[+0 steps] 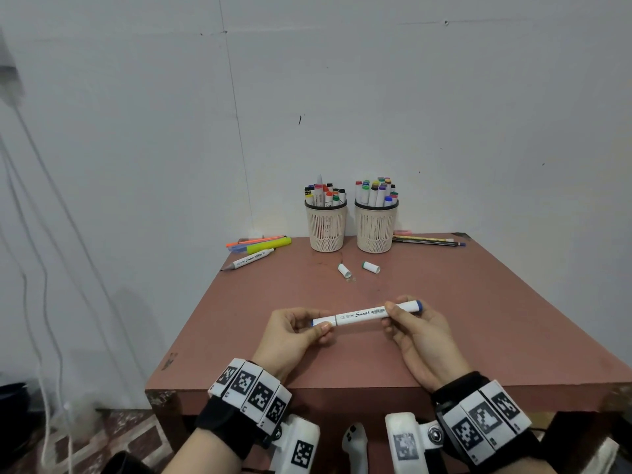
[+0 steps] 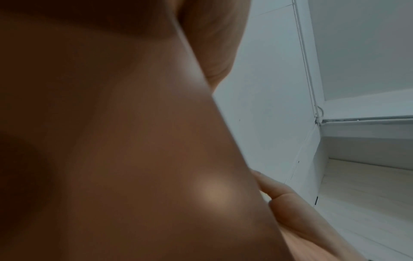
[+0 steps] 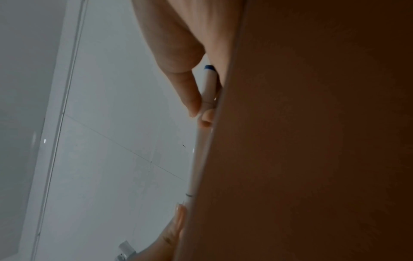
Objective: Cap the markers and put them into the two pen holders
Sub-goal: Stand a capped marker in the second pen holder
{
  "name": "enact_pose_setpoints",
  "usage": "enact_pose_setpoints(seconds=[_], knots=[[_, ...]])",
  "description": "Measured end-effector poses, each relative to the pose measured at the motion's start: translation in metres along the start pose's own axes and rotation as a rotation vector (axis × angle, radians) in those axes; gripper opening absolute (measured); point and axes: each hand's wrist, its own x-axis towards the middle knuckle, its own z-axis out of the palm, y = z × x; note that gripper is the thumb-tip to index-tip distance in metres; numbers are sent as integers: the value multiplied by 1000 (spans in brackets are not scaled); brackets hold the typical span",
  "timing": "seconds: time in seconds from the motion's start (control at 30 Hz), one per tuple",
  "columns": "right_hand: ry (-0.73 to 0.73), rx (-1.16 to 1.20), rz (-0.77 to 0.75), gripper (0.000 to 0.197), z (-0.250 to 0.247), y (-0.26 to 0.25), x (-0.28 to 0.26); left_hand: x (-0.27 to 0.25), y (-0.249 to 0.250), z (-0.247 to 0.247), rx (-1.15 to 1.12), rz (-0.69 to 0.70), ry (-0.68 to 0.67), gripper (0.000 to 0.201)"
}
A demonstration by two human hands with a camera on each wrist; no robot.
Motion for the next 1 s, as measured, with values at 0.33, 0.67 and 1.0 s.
enact_pose_setpoints(seconds=[0.33,0.67,1.0], knots=[[-34,-101,-66,44,2,2,-4,0,2,1,-11,-16,-4,15],[91,-311,-308,16,10,5,-20,-5,7,3,303,74,-72,17],[71,-157,-456,22,32,-9,-26,1,50,-6,447,198,-40,19]])
